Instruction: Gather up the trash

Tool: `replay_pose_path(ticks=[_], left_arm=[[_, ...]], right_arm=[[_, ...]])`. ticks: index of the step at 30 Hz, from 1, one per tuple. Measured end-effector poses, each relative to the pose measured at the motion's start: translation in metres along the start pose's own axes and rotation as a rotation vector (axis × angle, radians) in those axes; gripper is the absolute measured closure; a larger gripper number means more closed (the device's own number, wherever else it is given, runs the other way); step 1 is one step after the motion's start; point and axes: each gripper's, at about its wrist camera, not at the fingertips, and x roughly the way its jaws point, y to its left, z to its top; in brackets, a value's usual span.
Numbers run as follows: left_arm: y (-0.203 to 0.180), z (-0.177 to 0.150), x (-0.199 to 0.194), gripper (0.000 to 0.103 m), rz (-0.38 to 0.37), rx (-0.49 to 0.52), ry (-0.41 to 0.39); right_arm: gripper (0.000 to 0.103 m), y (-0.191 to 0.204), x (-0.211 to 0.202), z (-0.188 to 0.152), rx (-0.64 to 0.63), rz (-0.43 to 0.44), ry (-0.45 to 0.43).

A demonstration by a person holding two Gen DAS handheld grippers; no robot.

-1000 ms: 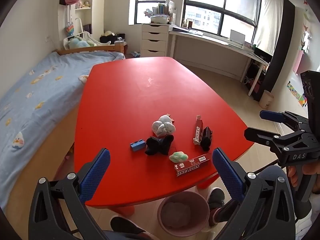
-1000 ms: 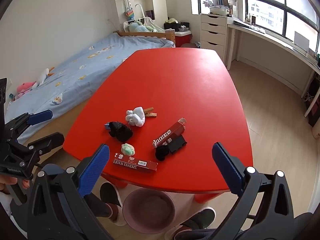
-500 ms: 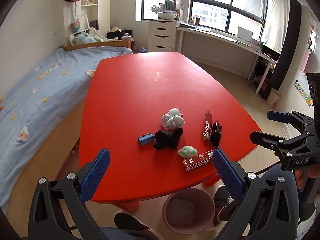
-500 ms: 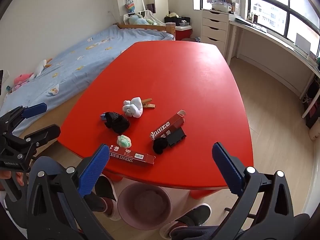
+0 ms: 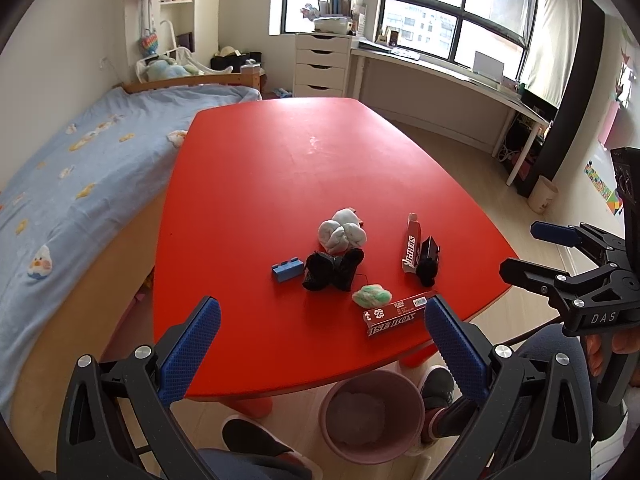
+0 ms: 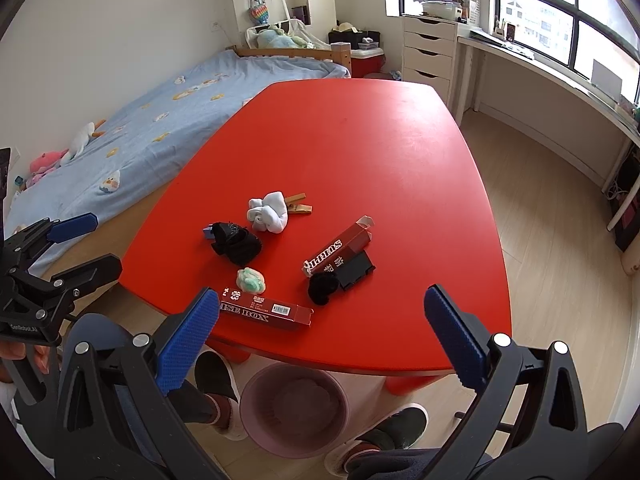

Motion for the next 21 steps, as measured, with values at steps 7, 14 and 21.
replay_pose_path(ticks=[7, 14, 21], left_arm=[[-0.0002, -0.0001, -0.0003, 0.005, -0.001, -0.001, -0.001], [-0.0003, -0.0009, -0.0004, 0.005, -0.001, -0.001, 0.0], [-0.0016, -0.0023, -0.0007, 0.005, -0.003, -0.005, 0.004]], right_arm=[[0.003, 0.002, -0.0014, 0.0003, -0.001, 0.005, 0.001], [0.003, 0.0035, -0.001, 0.0003, -0.003, 0.014, 0.002], [0.003, 0.0038, -0.0009, 0.0002, -0.002, 0.014, 0.001]])
